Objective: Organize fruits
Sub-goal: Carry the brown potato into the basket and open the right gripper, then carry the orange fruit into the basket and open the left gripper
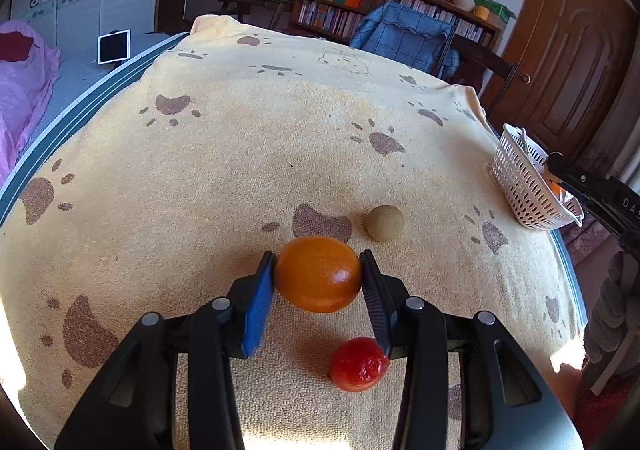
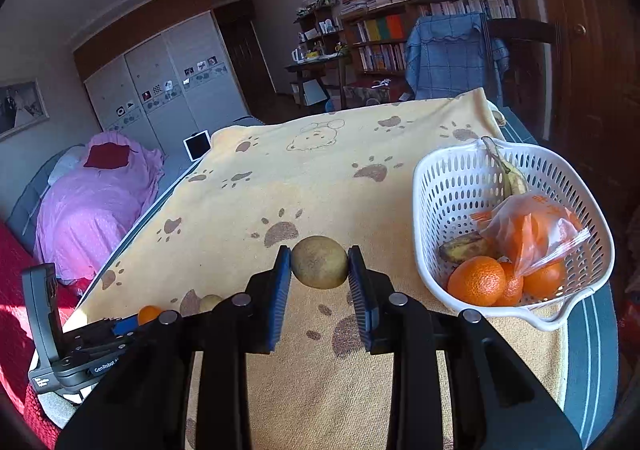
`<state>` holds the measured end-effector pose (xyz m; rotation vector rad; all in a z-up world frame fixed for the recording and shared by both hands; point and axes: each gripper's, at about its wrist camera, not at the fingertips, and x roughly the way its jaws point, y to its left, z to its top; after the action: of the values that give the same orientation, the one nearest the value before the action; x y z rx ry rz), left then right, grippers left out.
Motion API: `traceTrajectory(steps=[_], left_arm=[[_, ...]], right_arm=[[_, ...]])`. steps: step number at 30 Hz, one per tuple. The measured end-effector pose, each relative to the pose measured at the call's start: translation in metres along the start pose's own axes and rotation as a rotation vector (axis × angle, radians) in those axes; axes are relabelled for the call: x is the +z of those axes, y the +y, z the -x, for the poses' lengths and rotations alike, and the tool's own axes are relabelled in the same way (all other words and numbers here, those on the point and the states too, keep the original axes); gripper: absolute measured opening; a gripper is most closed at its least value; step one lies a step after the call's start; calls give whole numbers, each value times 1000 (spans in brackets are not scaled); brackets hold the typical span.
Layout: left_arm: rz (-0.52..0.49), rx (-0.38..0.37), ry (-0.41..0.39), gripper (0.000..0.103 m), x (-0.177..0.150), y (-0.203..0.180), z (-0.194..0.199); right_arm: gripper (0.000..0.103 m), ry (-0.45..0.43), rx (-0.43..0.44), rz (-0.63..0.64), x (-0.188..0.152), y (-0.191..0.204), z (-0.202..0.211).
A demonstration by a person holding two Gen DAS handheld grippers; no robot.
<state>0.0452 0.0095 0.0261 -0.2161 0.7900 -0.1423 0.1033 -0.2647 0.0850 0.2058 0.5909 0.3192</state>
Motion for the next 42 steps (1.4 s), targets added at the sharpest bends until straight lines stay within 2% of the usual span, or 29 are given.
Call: traceTrajectory(steps=[8, 16, 22, 23, 24, 26, 31, 38, 42], left_arm=[[17, -6, -2, 43, 0, 2, 1], [20, -5, -4, 43, 1, 3, 1], [18, -1, -5, 43, 0, 3, 1], [18, -1, -5, 43, 0, 3, 1], [17, -2, -5, 43, 1, 3, 1], [14, 1, -4, 43, 0, 2, 1], [7, 18, -27, 43, 3, 0, 7], [-5, -3, -54, 43, 13, -16, 13], [-46, -29, -69, 43, 24, -38, 15]], right_arm=[[30, -75, -106, -99, 18, -46, 19], [30, -83, -166, -187, 21, -85, 20], [30, -56, -178, -224, 16, -96, 7], [35, -49, -176, -231, 15, -98, 6], [45, -51, -168, -244, 15, -100, 6], [50, -63, -167, -263, 15, -103, 8], [50, -82, -225, -291, 16, -112, 12], [50, -99, -227, -306, 17, -118, 14], [50, -161, -238, -299, 17, -116, 23]])
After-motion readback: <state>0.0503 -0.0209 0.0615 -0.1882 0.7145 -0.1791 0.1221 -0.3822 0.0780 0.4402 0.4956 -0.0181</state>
